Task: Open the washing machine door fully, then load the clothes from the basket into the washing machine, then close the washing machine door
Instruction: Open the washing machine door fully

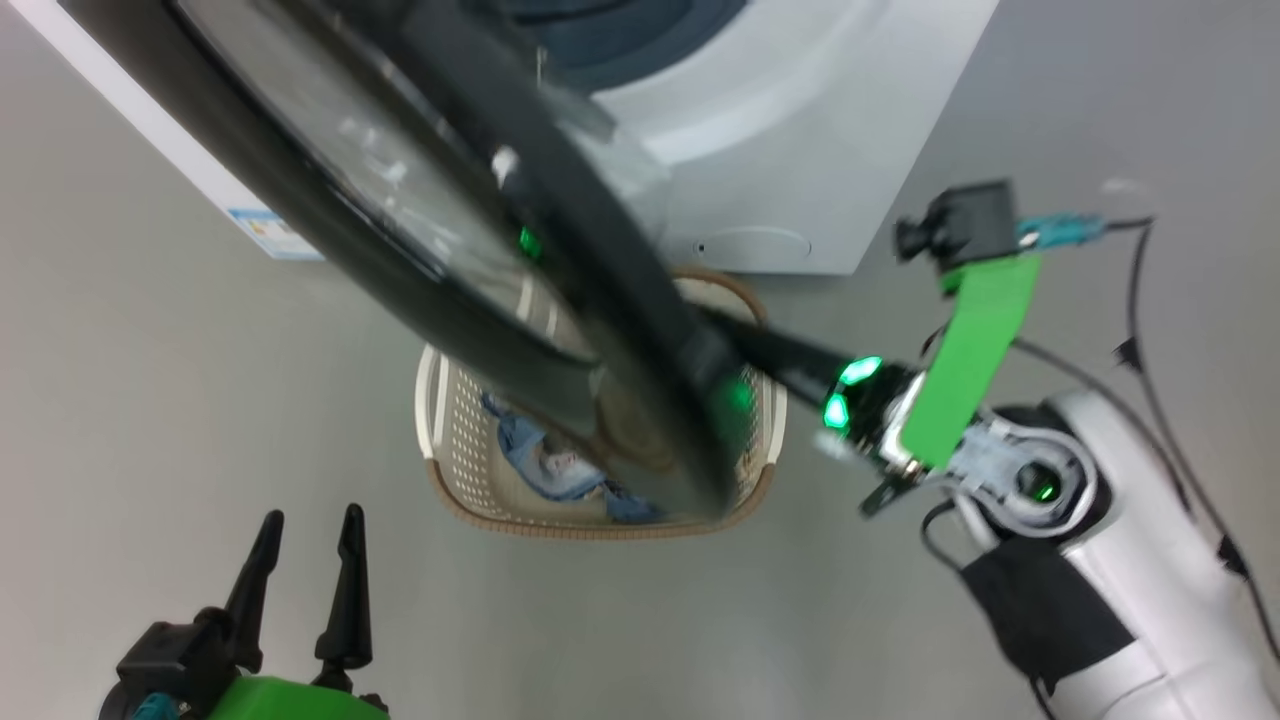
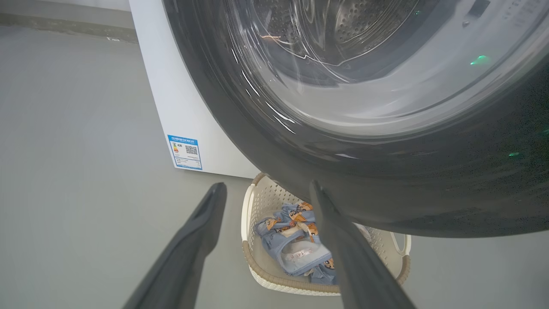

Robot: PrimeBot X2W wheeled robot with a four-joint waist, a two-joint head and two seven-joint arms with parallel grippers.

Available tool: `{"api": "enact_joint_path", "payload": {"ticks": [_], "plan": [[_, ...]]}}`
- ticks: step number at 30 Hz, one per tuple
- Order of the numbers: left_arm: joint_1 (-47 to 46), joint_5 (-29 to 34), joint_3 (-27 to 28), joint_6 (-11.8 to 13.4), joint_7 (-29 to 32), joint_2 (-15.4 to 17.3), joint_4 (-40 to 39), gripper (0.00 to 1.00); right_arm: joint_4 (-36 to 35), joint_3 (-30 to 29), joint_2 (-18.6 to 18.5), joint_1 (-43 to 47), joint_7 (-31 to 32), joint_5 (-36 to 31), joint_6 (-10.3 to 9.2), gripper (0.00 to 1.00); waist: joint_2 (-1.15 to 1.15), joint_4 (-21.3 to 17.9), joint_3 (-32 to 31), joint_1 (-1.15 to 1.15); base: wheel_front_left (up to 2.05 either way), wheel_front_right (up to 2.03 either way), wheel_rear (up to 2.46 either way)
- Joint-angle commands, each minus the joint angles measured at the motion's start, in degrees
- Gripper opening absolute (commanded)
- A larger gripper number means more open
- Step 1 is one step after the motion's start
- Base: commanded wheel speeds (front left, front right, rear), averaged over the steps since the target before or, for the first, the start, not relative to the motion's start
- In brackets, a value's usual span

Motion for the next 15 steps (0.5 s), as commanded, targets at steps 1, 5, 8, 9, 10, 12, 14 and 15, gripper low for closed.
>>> {"api": "enact_joint_path", "payload": {"ticks": [1, 5, 8, 9, 10, 12, 14, 15], "plan": [[0.71, -0.59, 1.73, 0.39, -0.37, 0.76, -0.92, 1.0, -1.91, 1.86, 1.73, 1.85, 0.79, -0.1, 0.11, 0.0, 0.0, 0.46, -1.89, 0.0, 0.0, 0.0, 0.0], [0.78, -0.87, 1.3, 0.67, -0.37, 0.76, -1.01, 1.0, -1.42, 3.42, 3.54, 3.56, 0.94, -0.64, 0.11, 0.0, 0.0, 1.8, -3.08, 0.0, 0.0, 0.0, 0.0], [0.88, -1.36, 1.23, 1.0, -0.37, 0.76, -1.05, 1.0, -0.8, 4.43, 4.76, 4.69, 0.7, -0.75, 0.11, 0.0, 0.0, 3.22, -3.91, 0.0, 0.0, 0.0, 0.0], [0.91, -1.46, 1.13, 1.05, -0.37, 0.76, -1.02, 1.0, -0.56, 4.89, 5.03, 5.03, 0.65, -0.95, 0.11, 0.0, 0.0, 3.78, -4.21, 0.0, 0.0, 0.0, 0.0], [0.94, -1.58, 1.02, 1.12, -0.37, 0.76, -0.99, 1.0, -0.34, 5.36, 5.27, 5.34, 0.56, -1.21, 0.11, 0.0, 0.0, 4.36, -4.51, 0.0, 0.0, 0.0, 0.0], [1.05, -1.78, 0.71, 1.27, -0.37, 0.76, -1.02, 1.0, 0.1, 6.07, 5.77, 6.02, 0.21, -1.28, 0.11, 0.0, 0.0, 5.55, -5.17, 0.0, 0.0, 0.0, 0.0], [1.14, -2.1, 0.36, 1.42, -0.37, 0.76, -1.06, 1.0, 0.42, 6.62, 6.21, 6.55, -0.31, -1.23, 0.11, 0.0, 0.0, 6.76, -5.73, 0.0, 0.0, 0.0, 0.0], [1.18, -2.25, 0.16, 1.47, -0.37, 0.76, -1.13, 1.0, 0.61, 6.81, 6.41, 6.81, -0.62, -1.08, 0.11, 0.0, 0.0, 7.36, -6.02, 0.0, 0.0, 0.0, 0.0]]}}
